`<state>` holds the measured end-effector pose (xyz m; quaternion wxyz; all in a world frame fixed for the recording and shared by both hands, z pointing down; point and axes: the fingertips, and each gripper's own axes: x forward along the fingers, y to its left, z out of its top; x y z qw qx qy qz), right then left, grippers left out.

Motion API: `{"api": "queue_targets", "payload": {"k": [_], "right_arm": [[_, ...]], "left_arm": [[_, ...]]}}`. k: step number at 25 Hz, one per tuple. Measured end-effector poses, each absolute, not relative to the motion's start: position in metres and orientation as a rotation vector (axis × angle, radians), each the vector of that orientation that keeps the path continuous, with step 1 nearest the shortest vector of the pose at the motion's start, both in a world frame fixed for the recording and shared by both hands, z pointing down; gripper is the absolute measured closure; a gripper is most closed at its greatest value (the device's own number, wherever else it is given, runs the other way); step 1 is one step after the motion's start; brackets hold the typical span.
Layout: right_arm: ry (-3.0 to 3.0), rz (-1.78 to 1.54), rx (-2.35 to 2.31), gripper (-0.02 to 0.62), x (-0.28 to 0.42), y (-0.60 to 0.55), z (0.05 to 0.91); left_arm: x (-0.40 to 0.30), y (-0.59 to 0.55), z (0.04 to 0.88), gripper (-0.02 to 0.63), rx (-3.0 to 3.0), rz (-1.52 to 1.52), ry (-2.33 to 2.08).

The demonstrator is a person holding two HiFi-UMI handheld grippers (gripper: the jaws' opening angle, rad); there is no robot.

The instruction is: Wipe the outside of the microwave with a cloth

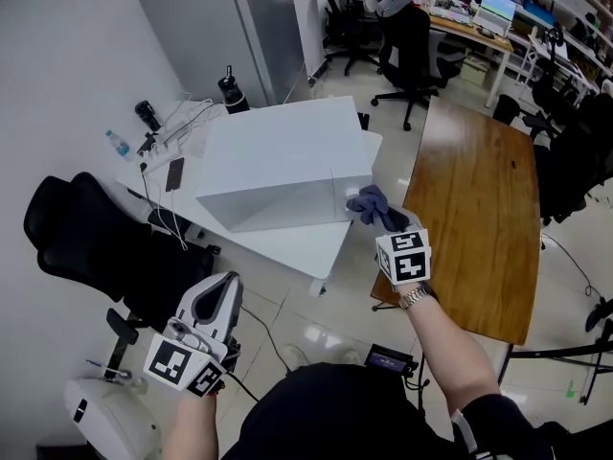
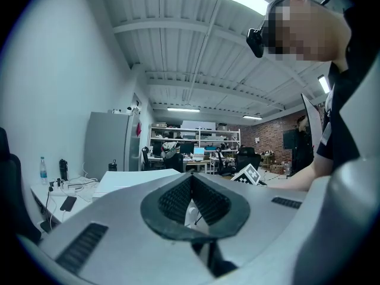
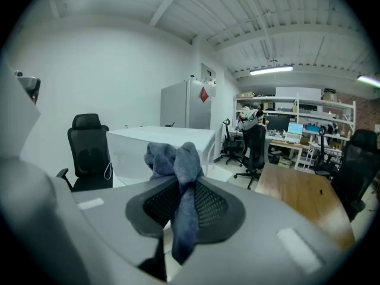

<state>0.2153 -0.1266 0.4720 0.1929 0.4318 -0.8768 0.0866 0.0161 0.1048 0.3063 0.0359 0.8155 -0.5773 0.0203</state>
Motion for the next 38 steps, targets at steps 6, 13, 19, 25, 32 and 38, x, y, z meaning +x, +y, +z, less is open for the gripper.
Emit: {"api": "queue_targets", "payload": {"k": [6,13,19,25,32,38], "right_arm": [[-2.593,0.194,1.144,0.529,0.215,-0.086,0.425],[-2.735,0.121,1.036,0.529,0.211,-0.032,0.368],[-2.812,0.057,0.964,0.529,0.204,0.001,0.334],[-2.836,0.042,0.925,0.529,0.199,0.017,0.328],[-2.852,0.048,0.907,0.529,0.194,0.019,0.324],[-2.859,0.038,0.890,0.529,0.188,0.016,0.323]], "left_arm": [[0.044,0.103,0.308,0.601,2.536,0.056,-1.728],[0.071,0.098,0.307,0.601,2.576,0.041,-1.682],[0.086,0.092,0.308,0.601,2.592,0.021,-1.659],[0.091,0.086,0.312,0.601,2.585,-0.002,-1.649],[0.088,0.077,0.315,0.601,2.564,-0.009,-1.646],[0.087,0.069,0.318,0.601,2.558,-0.006,-1.638]]}}
